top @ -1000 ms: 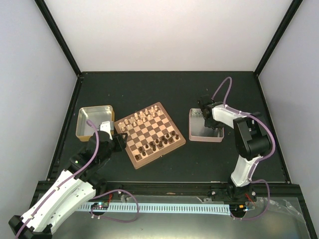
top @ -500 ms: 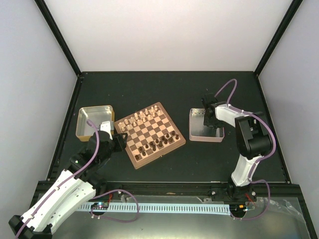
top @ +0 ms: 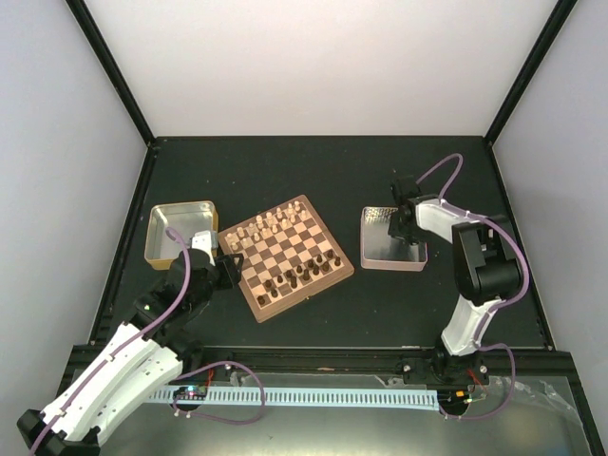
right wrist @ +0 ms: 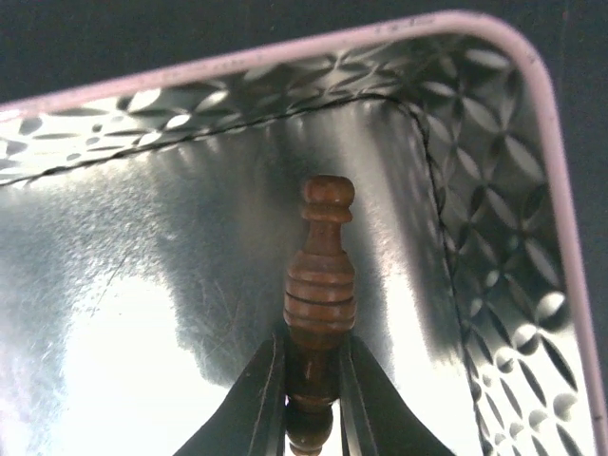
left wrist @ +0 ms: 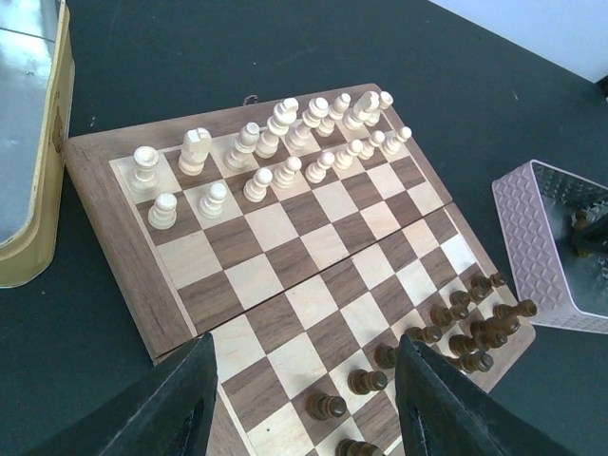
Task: Set up the chess pieces on the board
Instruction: Pick up the chess piece from the storage box.
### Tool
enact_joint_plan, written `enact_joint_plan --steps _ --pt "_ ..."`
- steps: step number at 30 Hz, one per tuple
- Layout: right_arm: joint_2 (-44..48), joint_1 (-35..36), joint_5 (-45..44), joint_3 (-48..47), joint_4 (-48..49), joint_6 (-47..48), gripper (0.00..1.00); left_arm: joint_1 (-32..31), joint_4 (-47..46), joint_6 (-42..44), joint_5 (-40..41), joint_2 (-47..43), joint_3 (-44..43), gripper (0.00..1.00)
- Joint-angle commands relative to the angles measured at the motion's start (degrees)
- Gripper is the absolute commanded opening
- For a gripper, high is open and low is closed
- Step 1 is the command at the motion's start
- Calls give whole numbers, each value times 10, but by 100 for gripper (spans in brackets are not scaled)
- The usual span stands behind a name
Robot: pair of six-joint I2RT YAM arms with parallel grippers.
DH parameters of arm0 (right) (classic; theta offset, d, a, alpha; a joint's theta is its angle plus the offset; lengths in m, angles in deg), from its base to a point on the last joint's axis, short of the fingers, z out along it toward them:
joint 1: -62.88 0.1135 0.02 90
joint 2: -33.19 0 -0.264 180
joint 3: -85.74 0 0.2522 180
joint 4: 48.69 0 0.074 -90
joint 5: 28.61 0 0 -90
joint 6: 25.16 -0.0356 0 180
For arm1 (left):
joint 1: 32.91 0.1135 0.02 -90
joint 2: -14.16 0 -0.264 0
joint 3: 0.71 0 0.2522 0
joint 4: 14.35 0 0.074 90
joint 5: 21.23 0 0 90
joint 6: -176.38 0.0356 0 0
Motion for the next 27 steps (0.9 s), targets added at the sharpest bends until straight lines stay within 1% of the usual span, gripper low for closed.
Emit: enact_joint_plan --steps 1,3,6,9,12,17,20,21,24,27 --pt "39 -3 50 30 31 2 7 4 -10 11 -9 0 -15 53" --pt "79 -3 74 51 60 16 8 4 -16 11 -15 2 -16 54" --pt "155 -3 132 88 114 48 8 5 -34 16 -36 9 -18 56" --pt "214 -3 195 116 151 67 8 5 -70 26 -85 17 -20 59" --pt "269 -2 284 139 189 62 8 5 -108 31 -132 23 -25 62" --pt "360 9 476 192 322 54 8 5 -169 30 -199 30 -41 68" --pt "400 43 589 209 388 51 9 6 -208 19 -248 40 -54 72" --pt "408 55 611 212 403 52 9 6 -220 13 -265 44 -58 74" --pt "422 96 663 214 435 58 10 7 -263 -15 -323 58 -68 77" --pt "423 144 699 203 442 77 10 8 -316 -47 -401 77 -75 80"
